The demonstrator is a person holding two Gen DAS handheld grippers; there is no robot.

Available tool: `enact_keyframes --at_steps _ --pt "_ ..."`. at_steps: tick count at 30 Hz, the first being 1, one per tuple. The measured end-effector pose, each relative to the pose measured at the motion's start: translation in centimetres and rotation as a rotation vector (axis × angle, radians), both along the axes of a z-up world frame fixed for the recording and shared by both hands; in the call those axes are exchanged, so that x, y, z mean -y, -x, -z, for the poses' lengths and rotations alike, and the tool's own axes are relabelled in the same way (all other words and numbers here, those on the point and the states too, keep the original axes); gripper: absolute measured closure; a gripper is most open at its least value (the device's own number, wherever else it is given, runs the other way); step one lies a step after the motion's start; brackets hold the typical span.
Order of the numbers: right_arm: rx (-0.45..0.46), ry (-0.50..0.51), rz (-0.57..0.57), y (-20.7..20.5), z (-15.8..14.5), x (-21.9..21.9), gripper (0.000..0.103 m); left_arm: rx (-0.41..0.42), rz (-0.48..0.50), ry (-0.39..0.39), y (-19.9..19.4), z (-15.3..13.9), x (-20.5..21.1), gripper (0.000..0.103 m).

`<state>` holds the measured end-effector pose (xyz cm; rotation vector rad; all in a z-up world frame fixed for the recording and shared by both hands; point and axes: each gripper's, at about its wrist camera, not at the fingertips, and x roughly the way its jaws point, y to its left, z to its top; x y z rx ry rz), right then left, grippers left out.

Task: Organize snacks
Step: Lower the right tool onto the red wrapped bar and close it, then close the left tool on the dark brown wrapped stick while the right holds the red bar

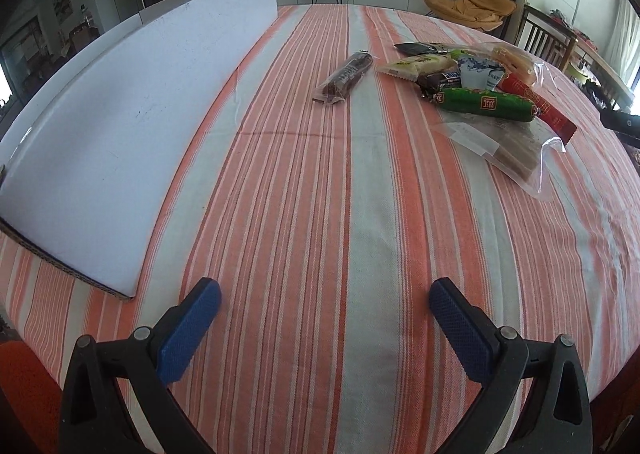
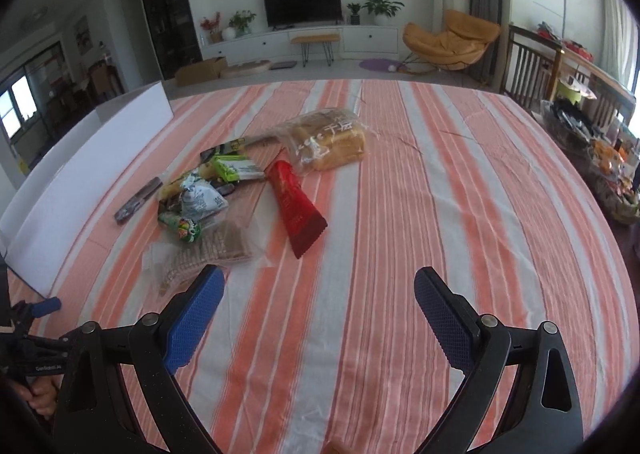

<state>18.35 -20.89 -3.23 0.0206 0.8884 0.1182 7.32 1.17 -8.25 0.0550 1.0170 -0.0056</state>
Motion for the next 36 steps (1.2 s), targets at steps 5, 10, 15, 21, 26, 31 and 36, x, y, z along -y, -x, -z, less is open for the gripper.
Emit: enact_keyframes --at_steps 5,10,15,21,26,31,36 --pt "-0.277 -0.003 -0.081 -10.0 3.6 -2.1 0.008 0.029 0.036 0.019 0.3 0.0 0.0 0.0" --pt "-0.278 0.104 -0.076 -12.1 4.9 -5.2 0.057 0.042 0.08 0.021 0.6 -0.1 -0.5 0.0" --pt "-0.28 0.041 -0.09 -9.4 4.6 -3.9 0.077 -0.012 0.098 0.014 -0.1 -0.4 -0.5 0.0" --pt "-0.216 -0.019 -0.04 0.4 4.8 0.8 0.081 -0.022 0.167 0.149 -3.9 -5.0 -0.3 0.001" --pt "-0.118 -0.11 0.068 6.0 5.0 4.1 0.081 -0.038 0.202 0.131 -13.4 -7.7 0.8 0.001" --pt "-0.062 -0.156 0.091 7.3 5.1 5.0 0.081 -0.134 0.188 -0.003 -19.5 -3.8 1.8 0.018" --pt "-0.048 -0.183 0.082 6.7 5.4 5.3 0.081 -0.134 0.21 -0.048 -20.6 -1.5 2.5 0.051"
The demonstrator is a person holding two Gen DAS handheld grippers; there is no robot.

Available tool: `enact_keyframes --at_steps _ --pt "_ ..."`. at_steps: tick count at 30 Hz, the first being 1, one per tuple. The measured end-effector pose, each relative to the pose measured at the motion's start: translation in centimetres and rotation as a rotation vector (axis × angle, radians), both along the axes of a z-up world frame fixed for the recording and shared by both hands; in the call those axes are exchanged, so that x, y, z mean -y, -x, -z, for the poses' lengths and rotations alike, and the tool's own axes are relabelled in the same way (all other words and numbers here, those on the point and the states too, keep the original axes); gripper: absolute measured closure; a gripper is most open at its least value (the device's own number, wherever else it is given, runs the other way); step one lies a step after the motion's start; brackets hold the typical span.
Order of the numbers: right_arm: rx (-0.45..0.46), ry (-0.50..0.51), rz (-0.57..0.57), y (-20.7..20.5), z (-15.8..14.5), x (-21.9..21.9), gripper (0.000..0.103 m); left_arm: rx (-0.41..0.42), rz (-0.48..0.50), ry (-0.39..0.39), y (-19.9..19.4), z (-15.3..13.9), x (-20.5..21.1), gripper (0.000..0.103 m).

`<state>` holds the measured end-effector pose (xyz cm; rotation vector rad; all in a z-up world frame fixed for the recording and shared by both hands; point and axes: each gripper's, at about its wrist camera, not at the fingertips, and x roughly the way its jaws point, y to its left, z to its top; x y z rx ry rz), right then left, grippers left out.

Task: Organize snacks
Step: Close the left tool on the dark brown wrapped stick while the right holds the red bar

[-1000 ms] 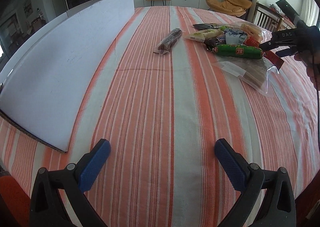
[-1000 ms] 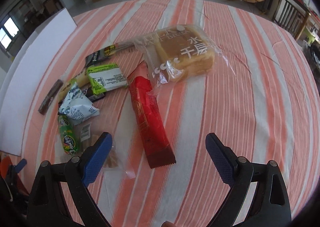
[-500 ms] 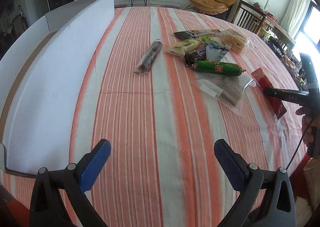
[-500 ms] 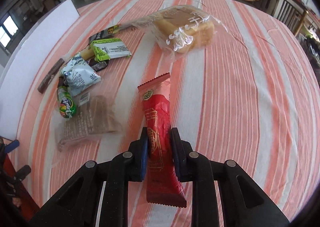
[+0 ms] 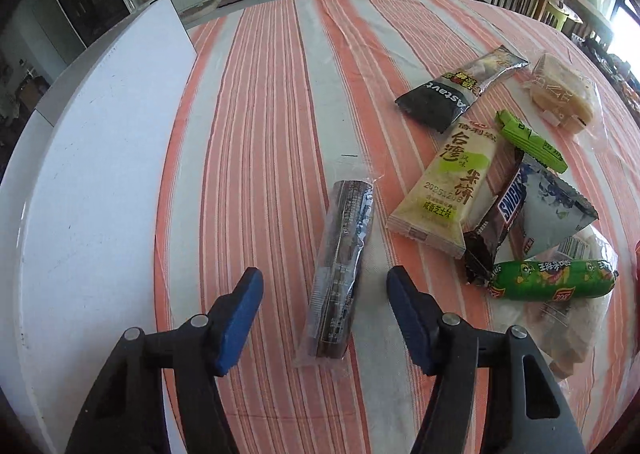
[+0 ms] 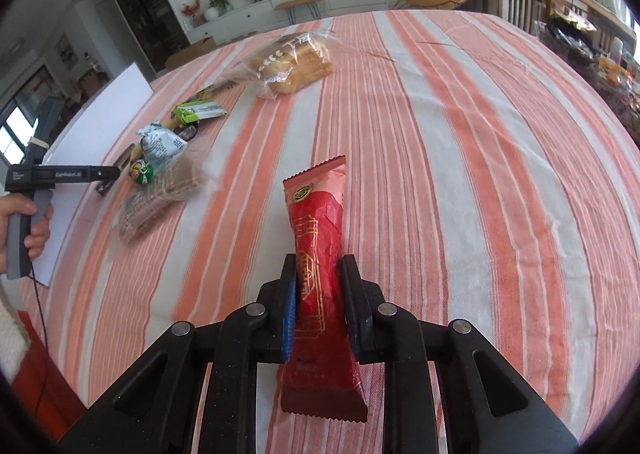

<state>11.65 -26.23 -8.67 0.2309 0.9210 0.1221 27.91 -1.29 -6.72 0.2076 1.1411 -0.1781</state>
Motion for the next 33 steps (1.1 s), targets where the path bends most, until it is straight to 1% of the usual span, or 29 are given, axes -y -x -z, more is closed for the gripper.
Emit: enact_keyframes --at_steps 1,2,4,6,9,12,14,15,16,18,19,21,23,24,25,26,27,28,29,31,33 --pt "0.0 -0.005 0.001 0.0 0.0 0.1 0.081 0.003 -0.001 0.016 -0.2 0.0 0.0 0.078" --pt "0.003 -0.005 -0.002 -0.1 0.1 0.1 0.081 -0.003 -0.004 0.035 -0.2 0.0 -0.1 0.083" --pt "0.006 0.0 -0.007 0.0 0.2 0.1 0.081 -0.001 -0.012 0.049 0.6 -0.3 0.0 0.085" --pt "0.004 -0.004 -0.009 0.1 0.1 0.1 0.081 -0.017 -0.007 0.061 2.6 -0.6 0.0 0.085" --pt "-0.002 -0.011 -0.004 0.1 0.1 0.4 0.081 -0.066 0.001 0.104 6.2 -0.6 -0.3 0.085" --pt "-0.021 -0.01 0.0 0.0 0.0 0.5 0.081 -0.098 0.036 0.132 10.5 -0.7 -1.0 0.084" --pt "-0.05 -0.006 -0.003 -0.3 -0.1 0.2 0.081 -0.094 0.049 0.139 12.8 -0.8 -1.4 0.082" --pt "-0.069 -0.018 -0.011 -0.7 -0.2 0.1 0.081 -0.089 0.052 0.133 13.2 -0.9 -1.6 0.074" --pt "-0.094 -0.031 -0.023 -1.3 -0.3 0.0 0.081 -0.078 0.057 0.119 13.3 -0.8 -1.7 0.055" --pt "-0.165 -0.024 -0.061 -2.6 -0.4 -0.4 0.074 -0.036 0.061 0.08 13.3 -0.9 -1.9 0.033" --pt "-0.198 -0.001 -0.077 -3.3 -0.5 -0.7 0.07 -0.02 0.063 0.068 13.5 -1.1 -1.7 0.033" --pt "-0.237 0.071 -0.102 -4.5 -1.1 -1.3 0.068 -0.018 0.07 0.057 13.2 -1.1 -1.7 0.033" --pt "-0.28 0.159 -0.15 -5.5 -1.4 -2.3 0.063 -0.036 0.074 0.038 12.7 -0.6 -1.3 0.033" --pt "-0.312 0.179 -0.173 -6.0 -1.4 -2.7 0.061 -0.047 0.075 0.025 12.8 -0.3 -1.2 0.034" --pt "-0.347 0.19 -0.193 -6.4 -1.3 -3.0 0.056 -0.049 0.078 0.021 12.8 -0.1 -1.1 0.036" --pt "-0.377 0.2 -0.208 -6.7 -1.1 -3.3 0.055 -0.042 0.081 0.03 12.9 -0.2 -1.1 0.04" --pt "-0.4 0.213 -0.217 -6.9 -0.9 -3.5 0.056 -0.049 0.086 0.056 12.9 -0.3 -1.2 0.054" --pt "-0.419 0.23 -0.219 -7.1 -0.8 -3.6 0.061 -0.044 0.078 0.065 12.9 -0.4 -1.2 0.08" --pt "-0.429 0.243 -0.214 -7.1 -0.8 -3.5 0.083 -0.045 0.07 0.072 13.0 -0.6 -1.3 0.084" --pt "-0.414 0.245 -0.205 -6.8 -1.6 -3.4 0.087 -0.042 0.042 0.12 13.2 -1.1 -2.0 0.085" --pt "-0.367 0.204 -0.198 -6.0 -3.4 -3.3 0.088 -0.035 0.033 0.194 13.9 -2.1 -2.8 0.085"
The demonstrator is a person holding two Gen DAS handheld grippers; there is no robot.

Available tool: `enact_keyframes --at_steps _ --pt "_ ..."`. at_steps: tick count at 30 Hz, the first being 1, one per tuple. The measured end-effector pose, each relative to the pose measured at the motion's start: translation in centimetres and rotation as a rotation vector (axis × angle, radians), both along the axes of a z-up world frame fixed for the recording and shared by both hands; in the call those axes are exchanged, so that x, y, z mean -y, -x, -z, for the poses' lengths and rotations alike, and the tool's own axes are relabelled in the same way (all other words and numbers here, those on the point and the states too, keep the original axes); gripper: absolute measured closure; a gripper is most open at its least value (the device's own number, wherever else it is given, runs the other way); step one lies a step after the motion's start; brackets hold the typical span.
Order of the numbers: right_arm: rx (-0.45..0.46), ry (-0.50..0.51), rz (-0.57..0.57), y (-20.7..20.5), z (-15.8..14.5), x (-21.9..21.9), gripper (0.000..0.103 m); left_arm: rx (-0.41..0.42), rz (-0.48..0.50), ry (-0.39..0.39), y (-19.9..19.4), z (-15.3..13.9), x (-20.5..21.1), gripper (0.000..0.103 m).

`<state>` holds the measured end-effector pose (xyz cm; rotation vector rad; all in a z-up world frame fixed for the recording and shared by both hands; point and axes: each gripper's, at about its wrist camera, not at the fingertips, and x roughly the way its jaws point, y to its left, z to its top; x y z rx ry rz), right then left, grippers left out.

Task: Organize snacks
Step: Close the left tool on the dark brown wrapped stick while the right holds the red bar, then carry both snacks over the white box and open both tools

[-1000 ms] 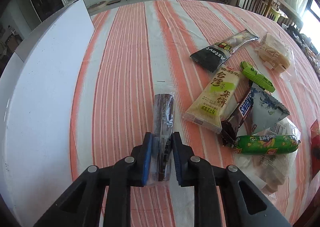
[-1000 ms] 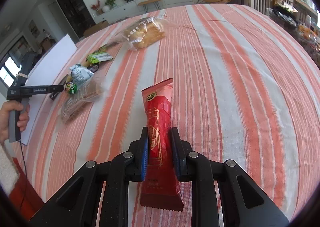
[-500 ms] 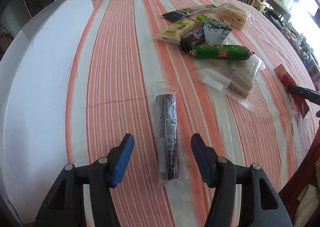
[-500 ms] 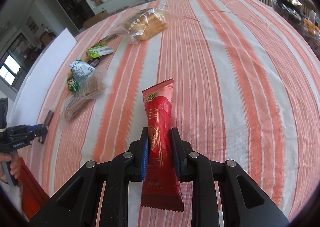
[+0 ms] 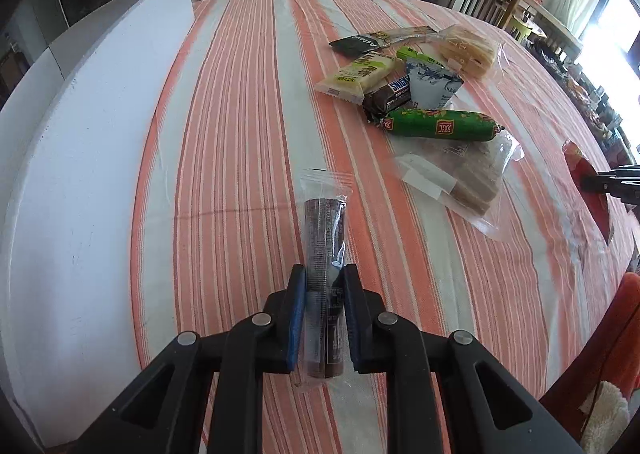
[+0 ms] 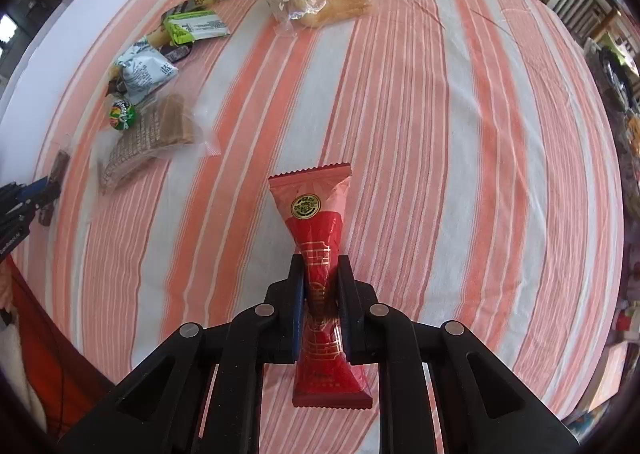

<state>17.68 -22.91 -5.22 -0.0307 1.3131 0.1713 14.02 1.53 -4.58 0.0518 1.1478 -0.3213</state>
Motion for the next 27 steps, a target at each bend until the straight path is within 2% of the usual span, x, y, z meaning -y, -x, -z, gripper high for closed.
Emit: enact_keyframes --at_steps 3,6,8,10,13,17,20,23,24,25,26,27 --pt "0.046 -0.019 -0.015 1.1 -2.2 -1.0 0.089 0.017 -0.006 0.099 1.3 -2.4 -1.0 0.085" --pt "0.016 -0.003 -0.053 1.1 -2.0 -3.4 0.089 0.029 -0.031 0.214 2.2 -5.5 -2.9 0.085" --pt "0.017 -0.041 -0.082 1.0 -2.7 -6.0 0.089 0.059 -0.049 0.265 2.7 -8.3 -5.1 0.085" --pt "0.054 -0.12 -0.129 0.4 -5.1 -9.5 0.089 0.101 -0.083 0.276 2.8 -11.0 -7.7 0.085" --pt "0.137 -0.267 -0.209 -0.9 -10.3 -16.4 0.089 0.17 -0.178 0.225 2.0 -14.4 -13.0 0.085" --pt "0.199 -0.442 -0.319 -2.8 -15.7 -27.1 0.089 0.204 -0.337 0.112 0.3 -15.5 -20.0 0.085" --pt "0.19 -0.521 -0.356 -4.7 -16.8 -34.4 0.089 0.205 -0.415 0.01 -0.2 -14.1 -23.4 0.085" --pt "0.177 -0.559 -0.368 -6.2 -15.8 -40.0 0.087 0.184 -0.445 -0.051 -0.4 -12.1 -25.3 0.084" --pt "0.169 -0.556 -0.365 -6.7 -15.2 -41.3 0.084 0.177 -0.453 -0.063 -0.4 -11.5 -25.8 0.079" --pt "0.166 -0.542 -0.358 -7.0 -14.6 -42.2 0.075 0.17 -0.463 -0.072 -0.4 -11.1 -26.4 0.063" --pt "0.172 -0.53 -0.339 -7.3 -14.1 -42.5 0.056 0.173 -0.474 -0.08 -0.2 -10.7 -26.8 0.051" --pt "0.185 -0.528 -0.319 -7.5 -14.0 -42.3 0.053 0.192 -0.489 -0.087 0.2 -10.5 -27.2 0.034"
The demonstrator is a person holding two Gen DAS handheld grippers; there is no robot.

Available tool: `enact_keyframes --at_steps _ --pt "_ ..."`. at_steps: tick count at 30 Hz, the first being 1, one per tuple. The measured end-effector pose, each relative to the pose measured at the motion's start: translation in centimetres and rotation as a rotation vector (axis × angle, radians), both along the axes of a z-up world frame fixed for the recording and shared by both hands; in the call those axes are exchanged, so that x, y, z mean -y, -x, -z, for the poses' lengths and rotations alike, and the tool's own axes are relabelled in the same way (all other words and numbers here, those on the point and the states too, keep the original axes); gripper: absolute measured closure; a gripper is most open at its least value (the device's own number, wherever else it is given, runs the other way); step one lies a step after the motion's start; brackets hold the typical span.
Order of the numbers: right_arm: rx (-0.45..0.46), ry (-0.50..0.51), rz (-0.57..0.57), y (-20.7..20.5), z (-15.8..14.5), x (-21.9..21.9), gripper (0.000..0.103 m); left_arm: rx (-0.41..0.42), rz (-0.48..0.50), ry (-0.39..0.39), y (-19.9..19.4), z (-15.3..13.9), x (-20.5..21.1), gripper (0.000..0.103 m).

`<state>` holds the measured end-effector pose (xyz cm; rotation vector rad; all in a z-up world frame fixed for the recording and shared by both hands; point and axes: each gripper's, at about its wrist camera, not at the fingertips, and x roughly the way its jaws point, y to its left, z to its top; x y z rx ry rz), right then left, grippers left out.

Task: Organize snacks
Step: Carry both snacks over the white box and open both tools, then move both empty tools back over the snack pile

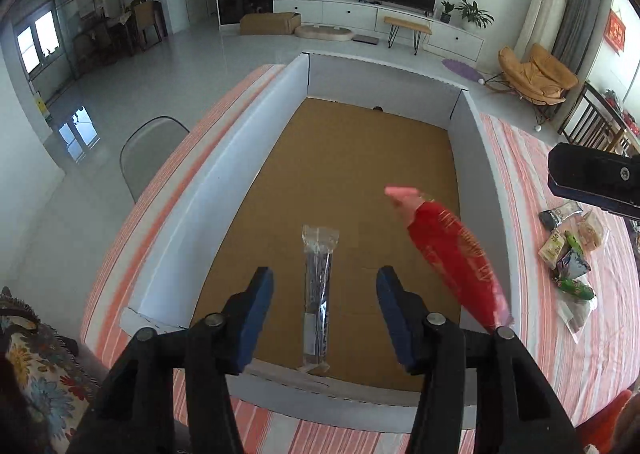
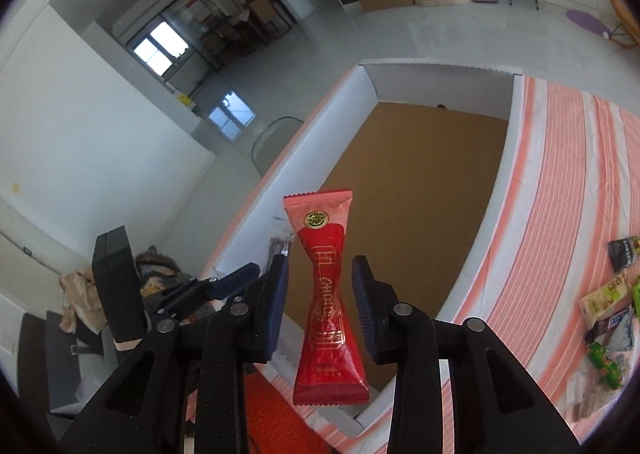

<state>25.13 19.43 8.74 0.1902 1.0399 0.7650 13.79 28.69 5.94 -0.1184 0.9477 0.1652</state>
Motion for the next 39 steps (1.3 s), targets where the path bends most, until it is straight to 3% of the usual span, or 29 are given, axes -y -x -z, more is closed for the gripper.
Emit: enact_keyframes --at_steps 1,3,7,9,12,16,20,25,29,33,39 --pt "-0.001 -0.011 0.011 0.0 0.1 0.5 0.054 0.021 -0.012 -0.009 0.5 0.0 -0.3 0.028" --pt "0.004 -0.027 0.027 0.0 0.0 2.3 0.054 0.045 -0.022 -0.009 1.0 -0.1 -0.4 0.028" --pt "0.121 0.029 0.086 0.5 -2.2 7.4 0.054 0.094 0.01 0.018 1.5 -1.2 1.2 0.027" --pt "0.193 0.072 0.135 0.7 -3.3 10.7 0.052 0.129 0.054 0.038 1.9 -2.1 3.5 0.023" --pt "0.275 0.142 0.234 1.0 -4.2 16.3 0.04 0.172 0.164 0.078 2.3 -4.1 8.8 0.019" --pt "0.292 0.226 0.367 2.1 -2.1 24.6 0.036 0.191 0.321 0.132 3.1 -3.9 16.4 0.006" --pt "0.252 0.382 0.486 3.9 4.7 31.6 0.036 0.087 0.437 0.163 2.3 1.2 23.9 0.003" --pt "0.149 0.439 0.582 7.6 13.1 38.2 0.036 -0.069 0.469 0.059 0.3 10.4 29.9 0.004" --pt "0.141 0.447 0.622 10.0 15.6 39.9 0.036 -0.064 0.436 0.035 -1.1 13.1 30.3 0.004" --pt "0.192 0.479 0.628 10.6 15.8 39.5 0.035 -0.041 0.407 -0.016 -2.2 14.0 29.8 0.004" --pt "0.175 0.475 0.633 9.8 16.9 39.6 0.022 -0.005 0.383 -0.039 -2.4 14.4 29.1 0.0"
